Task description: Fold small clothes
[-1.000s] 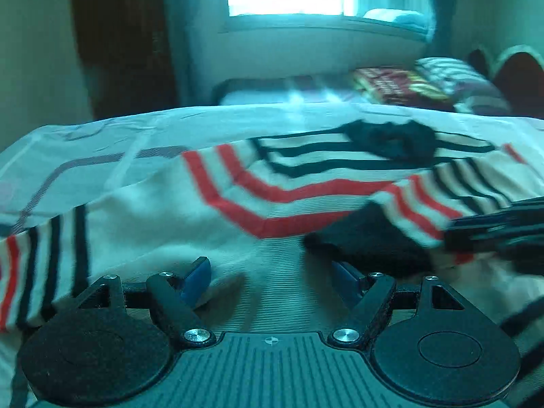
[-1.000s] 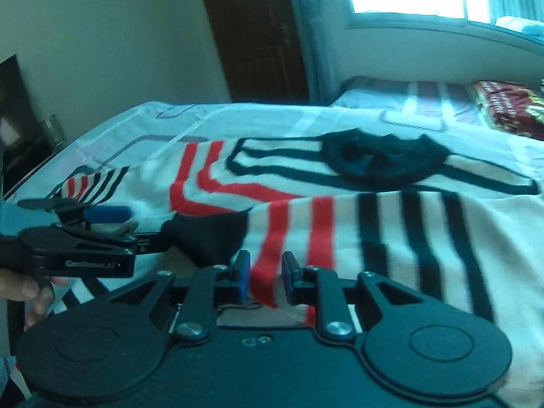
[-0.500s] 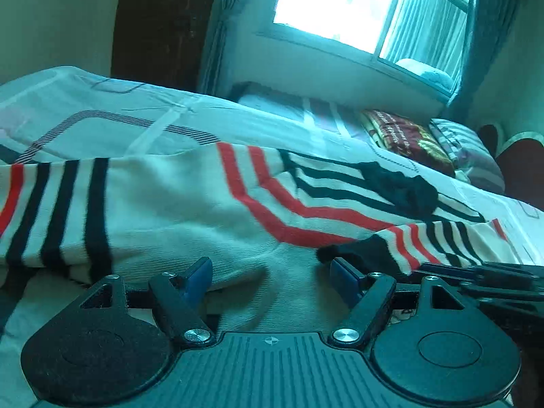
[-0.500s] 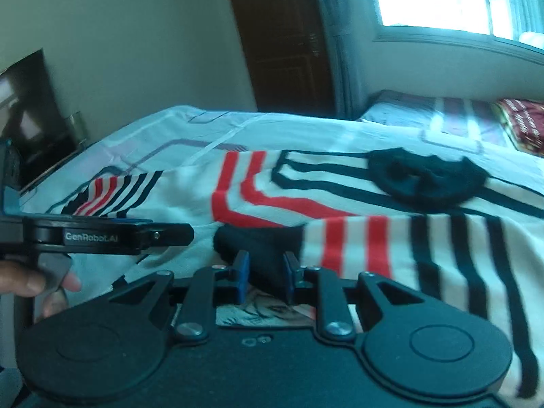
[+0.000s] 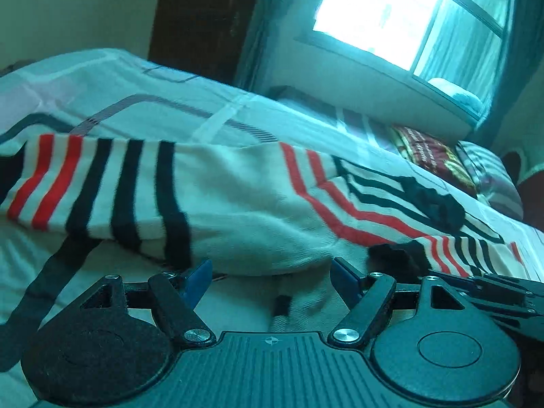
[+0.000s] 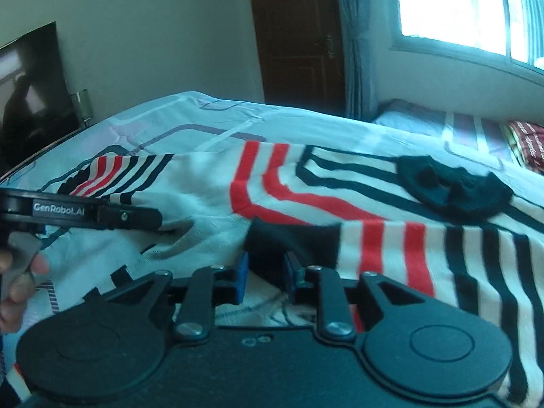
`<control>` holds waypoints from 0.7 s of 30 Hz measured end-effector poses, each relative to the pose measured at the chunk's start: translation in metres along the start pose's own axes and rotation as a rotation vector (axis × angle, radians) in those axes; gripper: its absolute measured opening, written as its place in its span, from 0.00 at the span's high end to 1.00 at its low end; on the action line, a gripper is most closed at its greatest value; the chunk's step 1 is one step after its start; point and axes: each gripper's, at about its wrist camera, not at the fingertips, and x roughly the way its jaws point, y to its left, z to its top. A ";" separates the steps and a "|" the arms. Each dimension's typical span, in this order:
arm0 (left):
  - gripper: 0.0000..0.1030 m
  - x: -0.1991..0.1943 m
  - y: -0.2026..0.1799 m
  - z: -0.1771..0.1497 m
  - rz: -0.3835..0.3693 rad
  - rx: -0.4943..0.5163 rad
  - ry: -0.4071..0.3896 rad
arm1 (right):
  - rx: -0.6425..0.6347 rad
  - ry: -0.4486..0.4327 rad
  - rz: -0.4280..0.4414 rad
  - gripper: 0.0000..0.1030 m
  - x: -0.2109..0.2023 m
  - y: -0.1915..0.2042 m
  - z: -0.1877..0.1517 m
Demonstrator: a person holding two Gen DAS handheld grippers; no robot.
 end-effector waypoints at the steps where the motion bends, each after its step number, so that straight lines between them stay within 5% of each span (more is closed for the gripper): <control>1: 0.26 0.000 0.003 -0.001 0.008 -0.010 0.006 | 0.011 0.006 -0.004 0.80 0.006 0.000 0.002; 7: 0.26 -0.006 0.024 -0.006 0.050 -0.030 0.019 | 0.024 0.049 0.071 0.83 0.013 0.004 0.006; 11: 0.26 -0.008 0.038 -0.010 0.074 -0.067 0.017 | 0.071 -0.037 -0.007 0.82 0.001 0.000 0.010; 14: 0.26 -0.009 0.038 -0.012 0.076 -0.067 0.015 | 0.062 0.054 -0.018 0.82 0.022 0.002 0.007; 21: 0.26 -0.012 0.030 -0.018 0.087 -0.034 0.014 | 0.058 0.000 -0.045 0.84 0.011 0.007 0.008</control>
